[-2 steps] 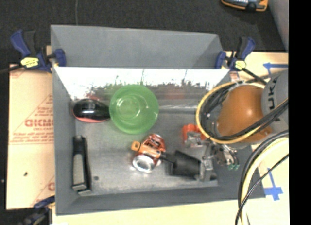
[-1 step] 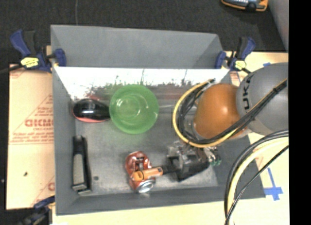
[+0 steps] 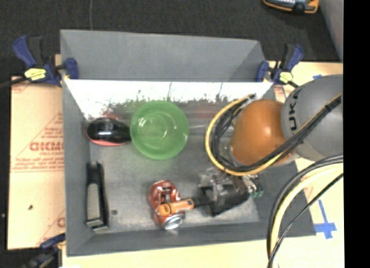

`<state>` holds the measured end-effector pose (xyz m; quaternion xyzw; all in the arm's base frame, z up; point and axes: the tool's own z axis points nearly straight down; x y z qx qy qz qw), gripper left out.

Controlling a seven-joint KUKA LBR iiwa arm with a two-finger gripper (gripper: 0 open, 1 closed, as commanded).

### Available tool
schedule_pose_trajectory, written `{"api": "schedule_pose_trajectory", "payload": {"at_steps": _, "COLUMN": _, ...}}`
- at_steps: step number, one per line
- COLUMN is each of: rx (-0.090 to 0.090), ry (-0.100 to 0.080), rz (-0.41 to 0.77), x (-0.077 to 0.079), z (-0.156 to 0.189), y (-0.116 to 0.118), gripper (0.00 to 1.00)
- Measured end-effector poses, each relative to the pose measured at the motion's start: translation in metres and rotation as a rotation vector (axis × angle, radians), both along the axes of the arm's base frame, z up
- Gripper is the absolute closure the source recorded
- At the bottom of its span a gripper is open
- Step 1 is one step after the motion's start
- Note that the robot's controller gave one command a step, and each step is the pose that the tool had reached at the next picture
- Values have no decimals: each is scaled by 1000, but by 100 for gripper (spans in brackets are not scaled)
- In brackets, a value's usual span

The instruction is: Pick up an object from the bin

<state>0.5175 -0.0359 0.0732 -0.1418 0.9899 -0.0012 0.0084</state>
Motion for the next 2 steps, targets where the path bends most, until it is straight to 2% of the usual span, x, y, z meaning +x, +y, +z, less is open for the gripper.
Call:
{"api": "schedule_pose_trajectory", "payload": {"at_steps": 1, "rx": 0, "ry": 6, "rz": -15, "x": -15, "z": 94, "y": -3, "gripper": 100}}
{"api": "schedule_pose_trajectory", "payload": {"at_steps": 2, "rx": 0, "ry": -1, "rz": -10, "x": -9, "z": 130, "y": -2, "gripper": 100}}
